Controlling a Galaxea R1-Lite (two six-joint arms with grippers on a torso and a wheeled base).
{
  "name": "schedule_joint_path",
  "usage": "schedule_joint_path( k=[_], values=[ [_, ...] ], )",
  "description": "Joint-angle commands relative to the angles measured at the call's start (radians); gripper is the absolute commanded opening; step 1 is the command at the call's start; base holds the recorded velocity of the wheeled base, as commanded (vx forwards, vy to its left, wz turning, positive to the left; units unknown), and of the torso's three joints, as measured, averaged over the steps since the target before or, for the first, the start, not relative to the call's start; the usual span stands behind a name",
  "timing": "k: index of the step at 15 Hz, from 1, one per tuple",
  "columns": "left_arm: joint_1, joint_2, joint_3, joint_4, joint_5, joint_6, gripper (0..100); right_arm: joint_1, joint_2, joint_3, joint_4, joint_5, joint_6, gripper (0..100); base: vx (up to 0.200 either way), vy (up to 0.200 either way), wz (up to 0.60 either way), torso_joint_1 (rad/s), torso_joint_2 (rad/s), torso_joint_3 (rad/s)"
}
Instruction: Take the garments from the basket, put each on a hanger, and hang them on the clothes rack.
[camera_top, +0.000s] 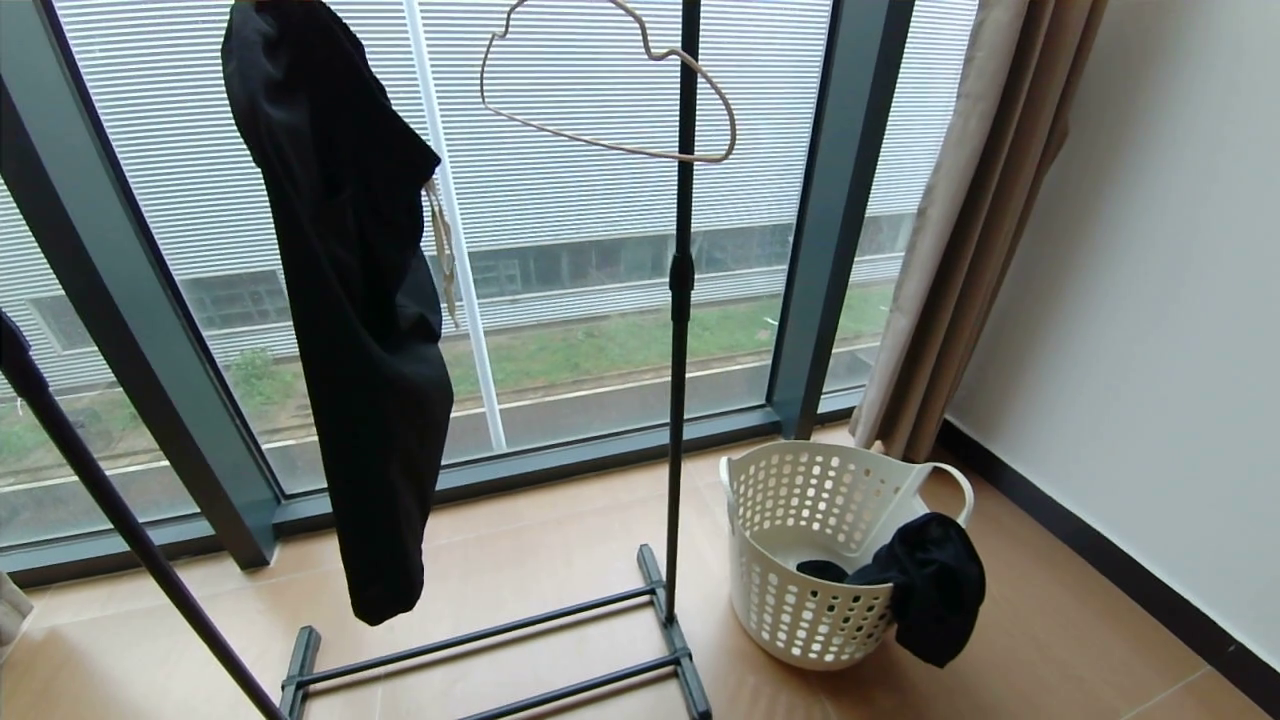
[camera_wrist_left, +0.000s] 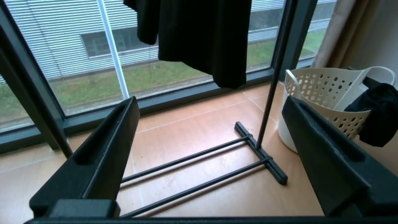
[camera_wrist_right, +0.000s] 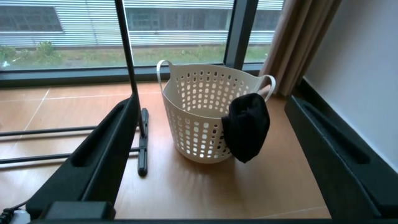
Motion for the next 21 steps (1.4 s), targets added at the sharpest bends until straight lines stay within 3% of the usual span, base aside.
schedule_joint_path(
  k=[1,21],
  values=[
    [0.000,0.001,0.000,-0.001,0.000,0.000,100,0.000,0.002,0.000,0.000,0.001,-0.001,100,0.000,-0.200,0.00,0.012,0.01,-0.002],
    [0.000,0.001,0.000,-0.001,0.000,0.000,100,0.000,0.002,0.000,0.000,0.001,-0.001,100,0.000,-0.200,0.00,0.003,0.00,0.003]
  ],
)
